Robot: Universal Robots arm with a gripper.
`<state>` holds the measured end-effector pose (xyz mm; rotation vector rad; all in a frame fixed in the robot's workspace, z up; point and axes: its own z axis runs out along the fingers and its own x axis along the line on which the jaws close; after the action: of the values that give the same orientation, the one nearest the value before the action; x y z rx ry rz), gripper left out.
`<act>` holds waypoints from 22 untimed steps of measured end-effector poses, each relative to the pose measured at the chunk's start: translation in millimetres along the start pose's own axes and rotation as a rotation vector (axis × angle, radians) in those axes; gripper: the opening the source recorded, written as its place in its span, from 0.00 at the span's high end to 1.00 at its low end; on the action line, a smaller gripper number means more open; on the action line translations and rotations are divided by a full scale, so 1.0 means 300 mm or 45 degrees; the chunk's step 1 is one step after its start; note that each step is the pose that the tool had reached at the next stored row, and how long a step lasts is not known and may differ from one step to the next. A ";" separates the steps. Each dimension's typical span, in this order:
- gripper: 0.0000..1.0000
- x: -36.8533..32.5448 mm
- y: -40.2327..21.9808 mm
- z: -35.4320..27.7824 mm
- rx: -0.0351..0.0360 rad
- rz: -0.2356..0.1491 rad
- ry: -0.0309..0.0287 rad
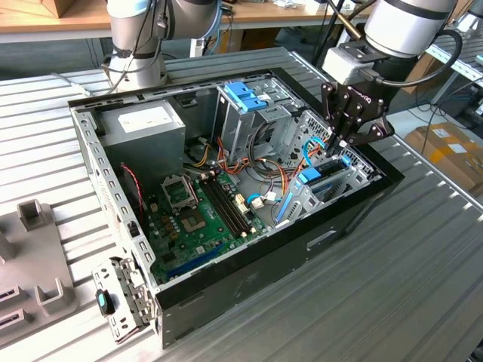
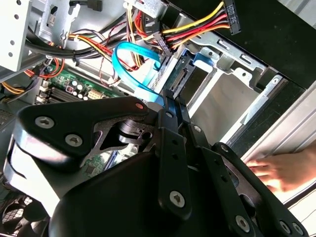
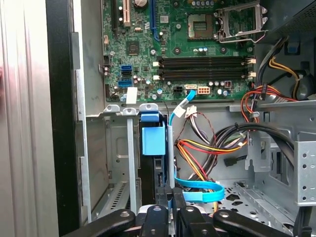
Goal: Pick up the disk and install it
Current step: 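Insert the first disk wire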
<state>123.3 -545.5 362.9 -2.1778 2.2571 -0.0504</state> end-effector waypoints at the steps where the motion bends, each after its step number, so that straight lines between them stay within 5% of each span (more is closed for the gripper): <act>1: 0.84 0.001 0.000 0.002 0.0009 0.000 -0.0003; 5: 0.84 0.009 0.014 0.004 0.0179 -0.001 -0.0177; 8: 0.84 0.011 0.015 0.004 0.0212 -0.001 -0.0198; 12: 0.84 0.020 0.025 0.008 0.0689 -0.002 -0.0354; 14: 0.84 0.029 0.036 0.012 0.1035 -0.003 -0.0416; 17: 0.84 0.036 0.049 0.016 0.1297 -0.003 -0.0511; 21: 0.84 0.037 0.051 0.017 0.1330 -0.005 -0.0524; 22: 0.84 0.037 0.051 0.018 0.1366 -0.020 -0.0589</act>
<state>107.7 -556.1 357.3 -2.1209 2.1599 -0.1170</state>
